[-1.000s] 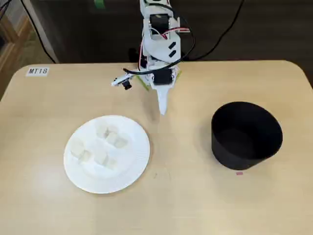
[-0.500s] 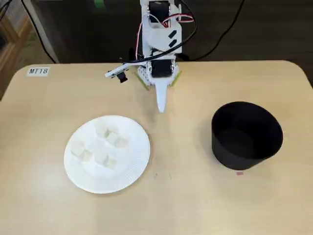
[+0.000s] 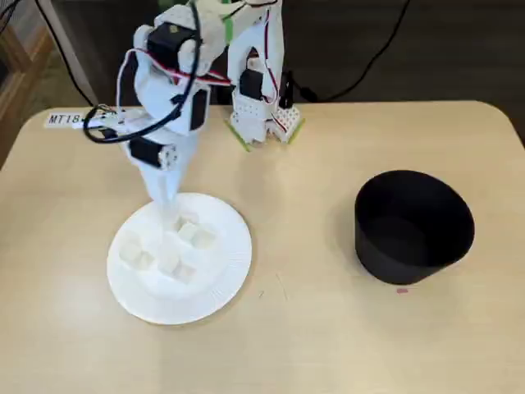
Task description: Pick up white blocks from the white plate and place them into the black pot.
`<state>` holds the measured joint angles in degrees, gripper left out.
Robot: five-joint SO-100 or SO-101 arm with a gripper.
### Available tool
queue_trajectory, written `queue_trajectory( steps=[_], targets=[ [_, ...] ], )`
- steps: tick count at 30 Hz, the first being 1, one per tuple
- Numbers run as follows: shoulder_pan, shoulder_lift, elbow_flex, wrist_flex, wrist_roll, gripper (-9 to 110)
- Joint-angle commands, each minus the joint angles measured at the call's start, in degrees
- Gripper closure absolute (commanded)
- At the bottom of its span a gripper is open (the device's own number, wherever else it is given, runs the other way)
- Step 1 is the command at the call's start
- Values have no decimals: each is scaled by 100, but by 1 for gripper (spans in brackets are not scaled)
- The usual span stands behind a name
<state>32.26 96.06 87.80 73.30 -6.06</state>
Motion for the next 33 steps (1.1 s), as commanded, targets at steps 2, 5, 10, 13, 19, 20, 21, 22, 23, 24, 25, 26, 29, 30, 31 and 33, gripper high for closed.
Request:
queue_trajectory(
  steps=[2,5,10,13,19,20,21,22,23,24,25,26,29,30,31,33],
  targets=[
    [185,-246,-290,-114,-659,88],
    [246,-554,-439,-70,-738,82],
    [369,-1055,-809,299,-756,75],
    [422,-1679,-1424,861,-756,72],
    [519,-2382,-2013,1134,-589,71],
    [545,-2452,-2021,1125,-554,71],
    [562,-2522,-2048,1116,-536,72],
    [589,-2602,-2074,1099,-519,72],
    [606,-2672,-2101,1063,-519,73],
    [633,-2733,-2101,1011,-501,73],
    [668,-2777,-2101,976,-475,74],
    [703,-2830,-2101,914,-475,74],
    [756,-2971,-2101,712,-422,75],
    [765,-3015,-2101,642,-404,75],
    [765,-3059,-2101,562,-396,75],
    [765,-3111,-2101,431,-396,75]
  ],
)
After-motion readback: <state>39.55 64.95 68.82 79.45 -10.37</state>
